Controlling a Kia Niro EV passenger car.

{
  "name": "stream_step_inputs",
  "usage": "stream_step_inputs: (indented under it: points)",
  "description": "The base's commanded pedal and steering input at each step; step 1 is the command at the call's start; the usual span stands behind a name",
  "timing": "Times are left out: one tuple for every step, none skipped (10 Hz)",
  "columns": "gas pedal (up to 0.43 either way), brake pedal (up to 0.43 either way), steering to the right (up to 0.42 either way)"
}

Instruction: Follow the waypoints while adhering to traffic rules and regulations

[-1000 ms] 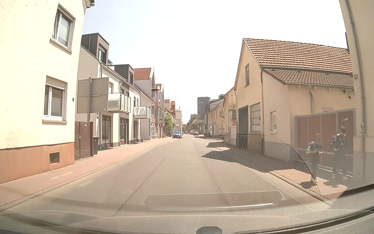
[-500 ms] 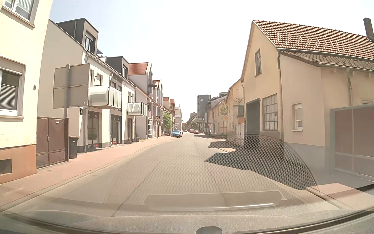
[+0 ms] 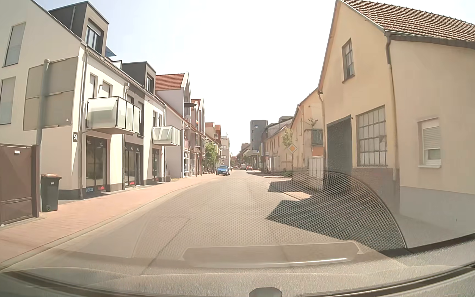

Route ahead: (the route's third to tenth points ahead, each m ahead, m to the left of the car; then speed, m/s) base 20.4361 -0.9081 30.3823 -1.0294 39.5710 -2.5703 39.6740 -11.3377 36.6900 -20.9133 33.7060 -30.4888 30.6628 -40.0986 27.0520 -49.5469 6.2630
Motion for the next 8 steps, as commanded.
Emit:
stream_step_inputs:
  points:
    - [0.000,0.000,-0.005]
    - [0.000,0.000,-0.008]
    - [0.000,0.000,-0.008]
    - [0.000,0.000,-0.008]
    - [0.000,0.000,-0.008]
    - [0.000,0.000,-0.007]
    - [0.000,0.000,-0.005]
    - [0.000,0.000,-0.004]
